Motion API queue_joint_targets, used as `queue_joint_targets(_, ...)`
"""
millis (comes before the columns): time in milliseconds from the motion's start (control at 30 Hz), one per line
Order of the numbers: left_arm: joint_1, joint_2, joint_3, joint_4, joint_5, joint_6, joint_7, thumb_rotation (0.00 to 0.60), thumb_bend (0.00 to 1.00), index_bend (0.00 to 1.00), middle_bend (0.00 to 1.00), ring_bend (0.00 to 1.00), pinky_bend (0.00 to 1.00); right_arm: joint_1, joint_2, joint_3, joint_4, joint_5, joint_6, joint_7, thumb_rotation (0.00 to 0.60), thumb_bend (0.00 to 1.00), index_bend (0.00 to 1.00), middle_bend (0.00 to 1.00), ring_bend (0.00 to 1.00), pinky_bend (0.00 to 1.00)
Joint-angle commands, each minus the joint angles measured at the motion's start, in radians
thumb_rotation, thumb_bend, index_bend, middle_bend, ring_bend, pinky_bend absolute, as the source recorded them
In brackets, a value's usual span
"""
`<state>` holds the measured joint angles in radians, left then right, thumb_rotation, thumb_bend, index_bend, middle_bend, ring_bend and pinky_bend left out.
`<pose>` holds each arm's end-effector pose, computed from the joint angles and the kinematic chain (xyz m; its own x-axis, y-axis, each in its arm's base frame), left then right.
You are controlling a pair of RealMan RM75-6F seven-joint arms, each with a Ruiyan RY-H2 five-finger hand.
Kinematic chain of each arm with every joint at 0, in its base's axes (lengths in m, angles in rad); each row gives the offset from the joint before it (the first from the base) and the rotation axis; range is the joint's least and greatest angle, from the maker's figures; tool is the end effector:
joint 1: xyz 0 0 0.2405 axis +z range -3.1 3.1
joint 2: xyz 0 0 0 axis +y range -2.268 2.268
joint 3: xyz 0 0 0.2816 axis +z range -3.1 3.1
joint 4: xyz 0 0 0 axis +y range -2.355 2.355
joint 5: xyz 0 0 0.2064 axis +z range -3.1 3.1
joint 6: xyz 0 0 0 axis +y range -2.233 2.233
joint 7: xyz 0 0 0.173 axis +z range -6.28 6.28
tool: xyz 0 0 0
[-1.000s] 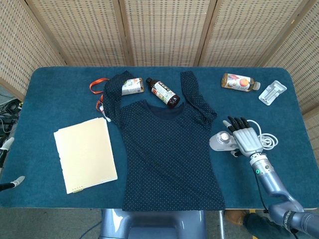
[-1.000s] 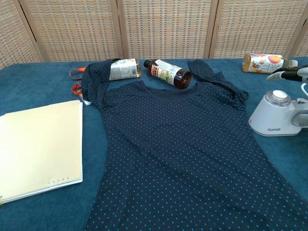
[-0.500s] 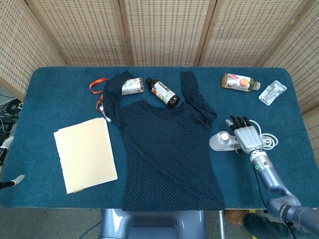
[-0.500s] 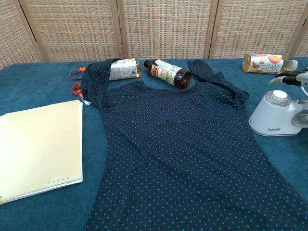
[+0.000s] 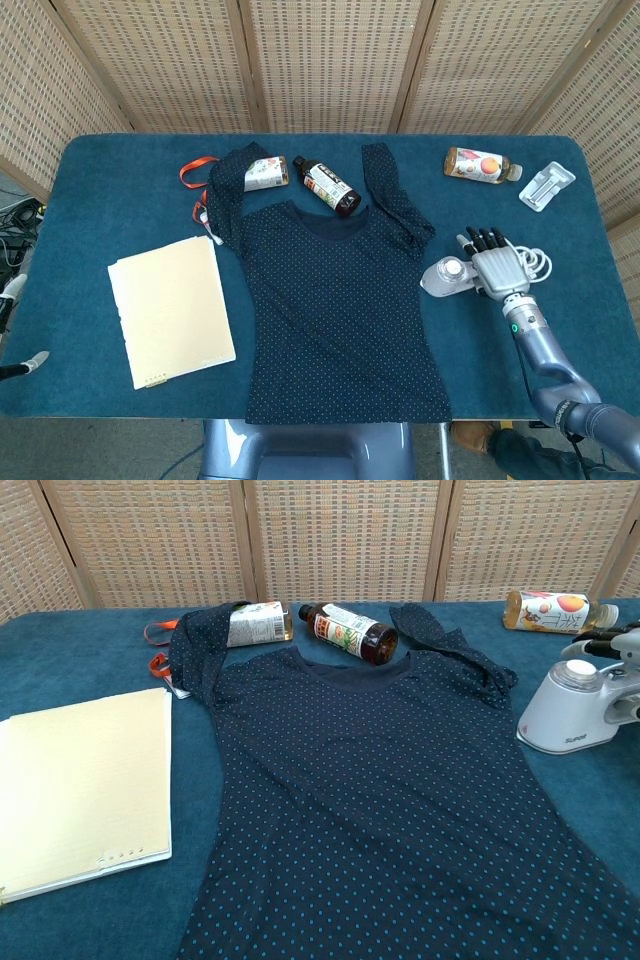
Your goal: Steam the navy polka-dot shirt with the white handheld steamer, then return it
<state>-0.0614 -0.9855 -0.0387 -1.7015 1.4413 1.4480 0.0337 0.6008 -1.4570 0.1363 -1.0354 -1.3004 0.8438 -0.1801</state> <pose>-0.3392 0.2002 0.2070 0.4582 0.0595 0.8869 0.8846 0.0670 -0.4615 -0.3223 -0.4131 0.0565 0.7044 -0.2272 0.6725 -0.7097 -0.2072 0.6733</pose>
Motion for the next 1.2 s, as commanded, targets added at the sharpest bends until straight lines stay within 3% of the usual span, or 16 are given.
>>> queue_joint_targets(33, 0.0, 0.001, 0.0, 0.001, -0.001, 0.0, -0.002, 0.6, 0.0, 0.0, 0.0, 0.0, 0.0, 0.009, -0.005, -0.004, 0.015, 0.001, -0.013, 0.008, 0.6, 0.64, 0.0, 0.0, 0.0, 0.0)
queue_joint_targets(433, -0.002, -0.001, 0.003, 0.001, 0.002, -0.003, 0.001, 0.6, 0.0, 0.0, 0.0, 0.0, 0.0, 0.047, -0.025, -0.015, 0.125, -0.026, -0.054, 0.06, 0.6, 0.66, 0.02, 0.0, 0.0, 0.0)
queue_joint_targets(567, -0.003, -0.003, 0.004, 0.001, 0.002, -0.003, 0.005, 0.6, 0.0, 0.0, 0.0, 0.0, 0.0, 0.069, -0.04, -0.023, 0.182, -0.037, -0.097, 0.11, 0.6, 0.74, 0.13, 0.05, 0.01, 0.0)
queue_joint_targets(700, -0.003, -0.005, 0.001, 0.002, -0.005, -0.004, 0.007, 0.6, 0.0, 0.0, 0.0, 0.0, 0.0, 0.078, -0.05, -0.039, 0.219, -0.079, -0.09, 0.183, 0.6, 0.87, 0.32, 0.24, 0.18, 0.01)
queue_joint_targets(800, -0.005, -0.008, 0.001, 0.005, -0.008, -0.008, 0.01, 0.6, 0.0, 0.0, 0.0, 0.0, 0.0, 0.083, -0.064, -0.06, 0.267, -0.129, -0.056, 0.25, 0.6, 0.99, 0.47, 0.38, 0.37, 0.17)
queue_joint_targets(967, -0.008, -0.013, 0.002, 0.007, -0.009, -0.012, 0.017, 0.6, 0.0, 0.0, 0.0, 0.0, 0.0, 0.094, -0.08, -0.081, 0.32, -0.169, -0.046, 0.346, 0.6, 1.0, 0.7, 0.56, 0.57, 0.55)
queue_joint_targets(1100, -0.007, -0.015, 0.002, 0.008, -0.011, -0.011, 0.018, 0.6, 0.0, 0.0, 0.0, 0.0, 0.0, 0.093, -0.083, -0.081, 0.334, -0.187, -0.007, 0.432, 0.6, 1.0, 0.81, 0.62, 0.64, 0.8)
queue_joint_targets(1200, -0.008, -0.015, 0.002, 0.008, -0.011, -0.012, 0.02, 0.6, 0.0, 0.0, 0.0, 0.0, 0.0, 0.089, -0.071, -0.074, 0.321, -0.19, 0.02, 0.507, 0.6, 1.0, 0.82, 0.61, 0.64, 0.88)
